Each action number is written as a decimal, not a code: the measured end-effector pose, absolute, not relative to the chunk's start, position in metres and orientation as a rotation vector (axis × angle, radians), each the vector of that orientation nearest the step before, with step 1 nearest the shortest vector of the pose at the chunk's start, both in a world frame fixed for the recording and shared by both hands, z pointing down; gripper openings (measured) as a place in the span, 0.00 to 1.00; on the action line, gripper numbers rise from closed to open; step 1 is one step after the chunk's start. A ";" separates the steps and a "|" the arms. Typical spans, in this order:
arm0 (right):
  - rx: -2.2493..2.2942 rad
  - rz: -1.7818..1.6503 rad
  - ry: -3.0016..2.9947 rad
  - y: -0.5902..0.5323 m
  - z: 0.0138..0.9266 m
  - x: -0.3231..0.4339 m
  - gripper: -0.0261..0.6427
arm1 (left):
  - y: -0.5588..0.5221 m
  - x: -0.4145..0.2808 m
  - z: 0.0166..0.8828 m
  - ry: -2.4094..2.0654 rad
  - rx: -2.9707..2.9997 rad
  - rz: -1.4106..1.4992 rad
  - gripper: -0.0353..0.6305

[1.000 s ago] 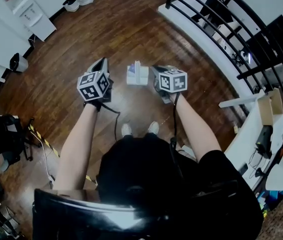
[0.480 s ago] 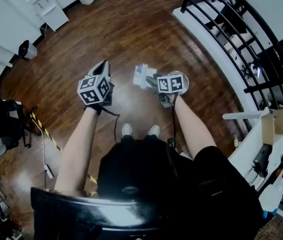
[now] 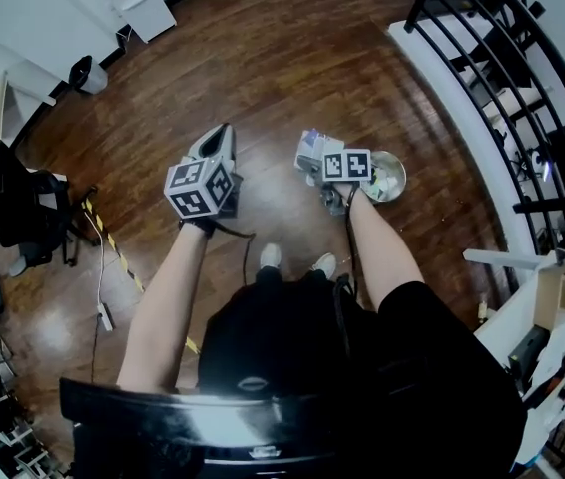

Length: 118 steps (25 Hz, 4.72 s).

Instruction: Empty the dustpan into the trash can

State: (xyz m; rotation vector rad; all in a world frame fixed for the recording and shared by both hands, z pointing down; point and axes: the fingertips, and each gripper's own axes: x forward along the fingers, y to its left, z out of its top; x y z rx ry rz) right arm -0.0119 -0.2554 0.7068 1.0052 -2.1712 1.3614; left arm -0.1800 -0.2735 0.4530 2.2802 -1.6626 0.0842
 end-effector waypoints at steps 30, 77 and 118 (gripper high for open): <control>0.910 1.438 -2.309 -0.281 0.704 -0.043 0.05 | -0.266 -0.204 0.467 -1.681 2.227 0.138 0.06; 1.065 1.168 -2.473 -0.227 0.522 0.020 0.05 | -0.301 -0.036 0.579 -0.986 1.847 -0.060 0.06; 1.390 0.804 -2.472 -0.027 0.378 0.129 0.06 | -0.171 0.291 0.597 -0.346 1.196 -0.071 0.34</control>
